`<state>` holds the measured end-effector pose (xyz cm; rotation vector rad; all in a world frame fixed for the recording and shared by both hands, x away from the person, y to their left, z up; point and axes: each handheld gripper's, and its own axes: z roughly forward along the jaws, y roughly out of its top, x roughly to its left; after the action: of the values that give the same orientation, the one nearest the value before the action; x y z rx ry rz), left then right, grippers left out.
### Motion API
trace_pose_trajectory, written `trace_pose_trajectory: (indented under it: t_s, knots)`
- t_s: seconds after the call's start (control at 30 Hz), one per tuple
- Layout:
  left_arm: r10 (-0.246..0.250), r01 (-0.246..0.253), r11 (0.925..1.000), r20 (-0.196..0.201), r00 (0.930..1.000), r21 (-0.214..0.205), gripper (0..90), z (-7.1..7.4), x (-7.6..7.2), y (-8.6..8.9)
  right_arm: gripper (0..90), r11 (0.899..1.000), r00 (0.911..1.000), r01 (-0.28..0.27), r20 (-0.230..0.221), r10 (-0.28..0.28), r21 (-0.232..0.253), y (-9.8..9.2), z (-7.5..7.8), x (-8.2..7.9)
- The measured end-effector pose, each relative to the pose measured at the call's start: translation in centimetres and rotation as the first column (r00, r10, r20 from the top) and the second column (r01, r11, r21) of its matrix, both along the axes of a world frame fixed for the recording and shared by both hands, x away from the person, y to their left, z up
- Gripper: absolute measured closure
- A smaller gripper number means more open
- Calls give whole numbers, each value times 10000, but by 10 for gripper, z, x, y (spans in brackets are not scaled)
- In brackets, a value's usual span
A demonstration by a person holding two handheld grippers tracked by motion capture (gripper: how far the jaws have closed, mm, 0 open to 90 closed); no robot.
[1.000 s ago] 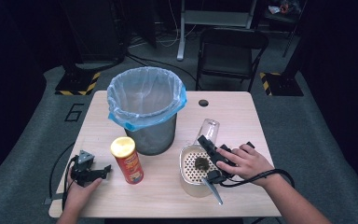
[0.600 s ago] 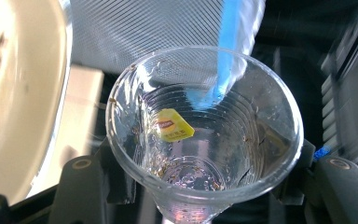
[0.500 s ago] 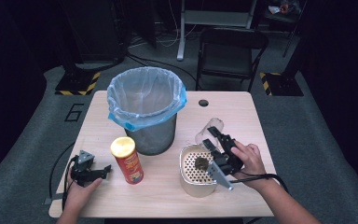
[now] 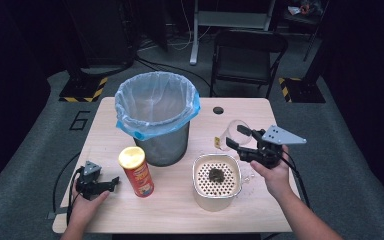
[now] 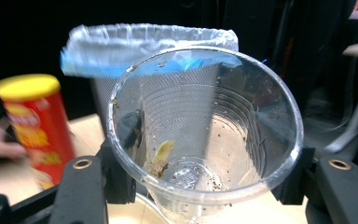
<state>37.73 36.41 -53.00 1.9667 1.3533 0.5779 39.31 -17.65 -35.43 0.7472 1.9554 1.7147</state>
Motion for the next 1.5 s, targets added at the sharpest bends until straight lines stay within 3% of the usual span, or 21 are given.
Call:
trace_pose_trajectory:
  t_s: [0.17, 0.43, 0.77, 1.5]
  knots:
    - [-2, 2, 10000, 4, 10000, 1, 143, 0, 0, 0, 375, 9998, 9979, -43, -649, 55, 192, -4, 16, 10]
    - [0, 0, 10000, 7, 10000, -3, 143, 0, 0, 0, 375, 9989, 9989, 154, -426, -173, -447, 4, 37, 19]
    - [16, -16, 10000, 34, 10000, -9, 143, 0, 0, 0, 375, 9971, 9966, 220, -774, -276, -732, 2, 45, 36]
    - [-86, 86, 10000, 3, 10000, 23, 128, 0, 0, 0, 375, 9954, 9947, -179, -1025, 81, -946, 18, 68, 19]
